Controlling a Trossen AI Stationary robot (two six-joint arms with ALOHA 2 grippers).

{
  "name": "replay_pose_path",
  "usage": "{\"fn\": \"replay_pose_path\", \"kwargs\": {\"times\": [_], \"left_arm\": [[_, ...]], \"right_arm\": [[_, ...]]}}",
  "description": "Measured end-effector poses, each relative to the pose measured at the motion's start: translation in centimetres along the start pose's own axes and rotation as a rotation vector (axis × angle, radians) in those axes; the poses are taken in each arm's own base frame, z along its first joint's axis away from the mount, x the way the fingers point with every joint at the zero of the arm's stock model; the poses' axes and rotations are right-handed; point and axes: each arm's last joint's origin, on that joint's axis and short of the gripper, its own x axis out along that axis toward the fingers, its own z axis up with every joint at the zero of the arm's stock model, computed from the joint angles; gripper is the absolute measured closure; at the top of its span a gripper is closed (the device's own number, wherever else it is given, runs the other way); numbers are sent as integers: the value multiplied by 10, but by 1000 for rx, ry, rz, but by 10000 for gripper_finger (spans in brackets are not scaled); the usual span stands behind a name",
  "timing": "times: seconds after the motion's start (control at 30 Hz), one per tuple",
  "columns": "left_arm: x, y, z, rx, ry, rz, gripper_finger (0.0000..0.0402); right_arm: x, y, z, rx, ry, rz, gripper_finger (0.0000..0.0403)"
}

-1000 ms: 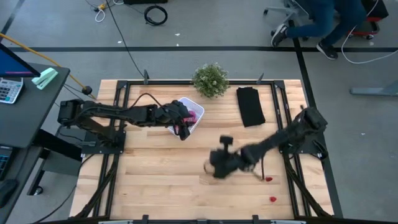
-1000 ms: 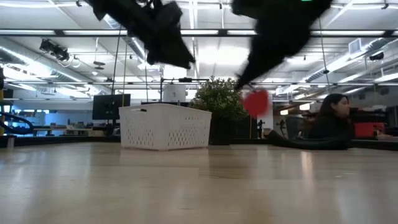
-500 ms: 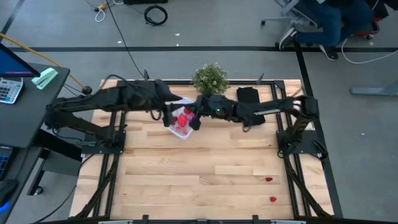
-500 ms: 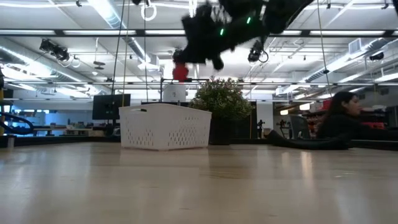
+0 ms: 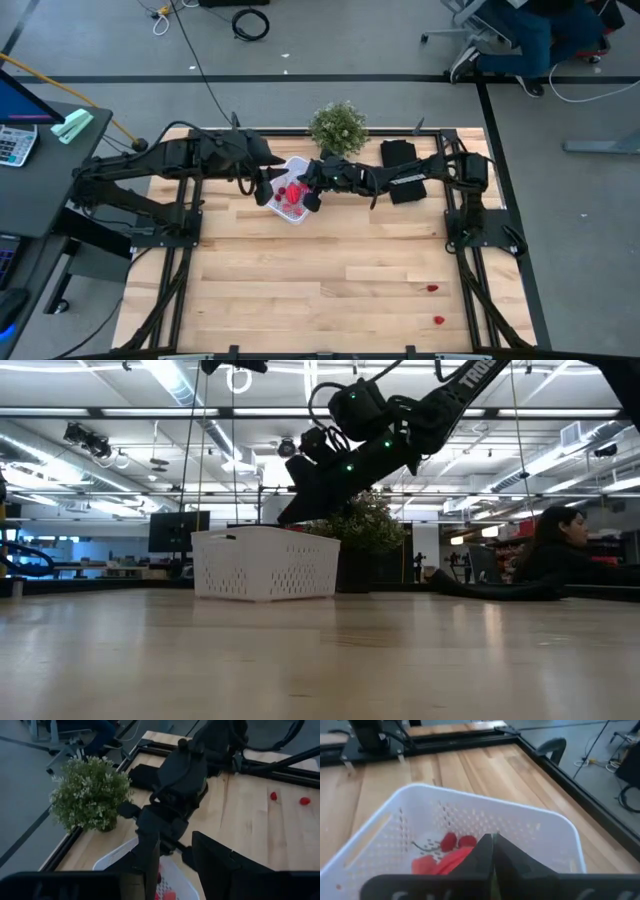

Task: Pick and placing Produce into tupperware
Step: Put the red strawberry into the white basket, then put the red cherry into the white basket

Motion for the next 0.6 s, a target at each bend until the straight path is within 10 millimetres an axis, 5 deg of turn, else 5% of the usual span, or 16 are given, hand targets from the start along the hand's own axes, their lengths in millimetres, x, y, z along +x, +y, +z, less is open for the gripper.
{"fn": "replay_pose_path", "kwargs": {"times": [0.33,0.43,0.6], "left_arm": [[1,0,-1,-6,8,6,289],[1,1,-1,-6,10,6,291],[1,1,-2,-5,14,6,290]], "right_arm": [[-6,-1,1,-3,40,-4,284],[-31,3,25,31,13,21,270],[-105,20,55,121,146,177,267]]}}
